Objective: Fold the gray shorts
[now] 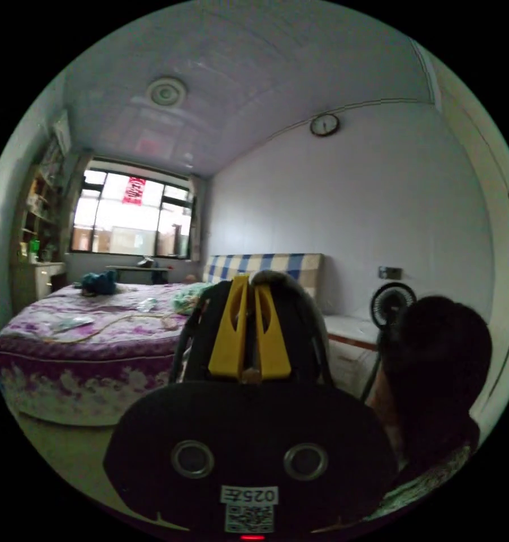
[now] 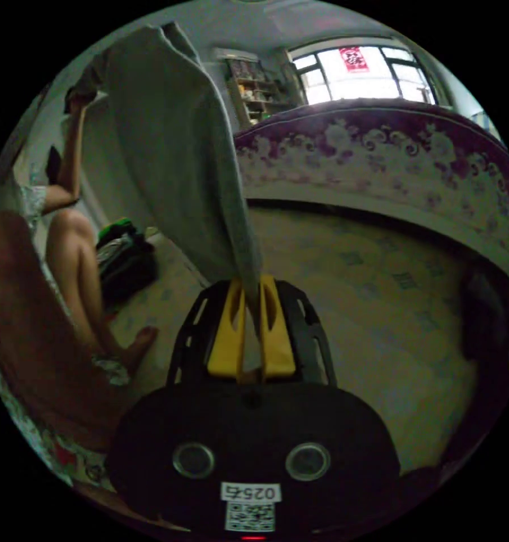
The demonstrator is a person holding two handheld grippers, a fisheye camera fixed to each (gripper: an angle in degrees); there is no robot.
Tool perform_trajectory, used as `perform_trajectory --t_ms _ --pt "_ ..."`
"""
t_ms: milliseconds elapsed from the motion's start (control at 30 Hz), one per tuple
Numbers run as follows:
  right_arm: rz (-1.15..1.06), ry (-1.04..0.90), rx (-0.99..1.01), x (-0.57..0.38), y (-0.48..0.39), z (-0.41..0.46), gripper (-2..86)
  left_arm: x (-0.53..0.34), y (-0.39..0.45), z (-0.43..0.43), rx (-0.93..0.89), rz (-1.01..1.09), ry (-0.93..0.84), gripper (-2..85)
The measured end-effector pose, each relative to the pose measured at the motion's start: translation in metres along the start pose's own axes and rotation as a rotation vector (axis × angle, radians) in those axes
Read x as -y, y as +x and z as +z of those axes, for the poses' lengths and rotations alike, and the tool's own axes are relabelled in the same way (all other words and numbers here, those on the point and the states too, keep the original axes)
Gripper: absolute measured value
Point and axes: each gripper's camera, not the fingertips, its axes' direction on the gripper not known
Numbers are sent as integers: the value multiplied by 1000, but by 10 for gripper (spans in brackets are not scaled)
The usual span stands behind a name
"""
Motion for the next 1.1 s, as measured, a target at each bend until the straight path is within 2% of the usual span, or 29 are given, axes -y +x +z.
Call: perform_trajectory --t_ms 67,100,167,233,300,400,467,533,600,667,733,800,867,900,967,1033,1100 --pt "-32 -61 5 9 -14 -30 40 -21 -28 -56 191 0 -7 -16" --pt "-42 -73 -22 14 -18 -42 40 -28 -38 -69 228 -35 -18 -16" --pt "-115 -141 -137 48 -28 -94 40 -66 -83 -116 350 -205 -108 -16" --pt "-153 -243 -147 87 -27 -122 41 -105 -119 -142 450 -333 -210 -16" --pt "-201 -376 -128 126 -16 -129 43 -153 -153 -159 456 -443 -298 -16" --pt "-169 -573 -63 167 31 -80 51 -256 -210 -164 394 -604 -367 -15" --pt "-82 -698 -1 160 84 1 73 -355 -253 -151 400 -712 -458 -14" --pt "1 -741 -6 130 128 73 76 -437 -282 -137 440 -757 -580 -12" --pt "128 -836 -27 86 172 140 73 -521 -307 -123 510 -846 -735 -4" --pt "234 -962 -208 41 212 188 51 -601 -327 -119 571 -986 -872 15" --pt "323 -870 -238 32 225 183 54 -602 -326 -137 628 -982 -789 19" --pt "381 -737 -170 33 228 160 63 -589 -324 -154 755 -939 -854 30" --pt "462 -456 -57 40 222 114 80 -567 -314 -175 929 -875 -946 36" --pt "468 -375 -24 41 218 103 86 -563 -310 -181 938 -889 -938 38" --pt "438 -203 101 43 189 82 112 -559 -288 -196 812 -991 -783 57" --pt "388 -155 144 40 162 85 127 -573 -270 -192 753 -1048 -702 83" --pt "399 -145 230 32 140 98 133 -598 -249 -181 781 -1079 -680 120"
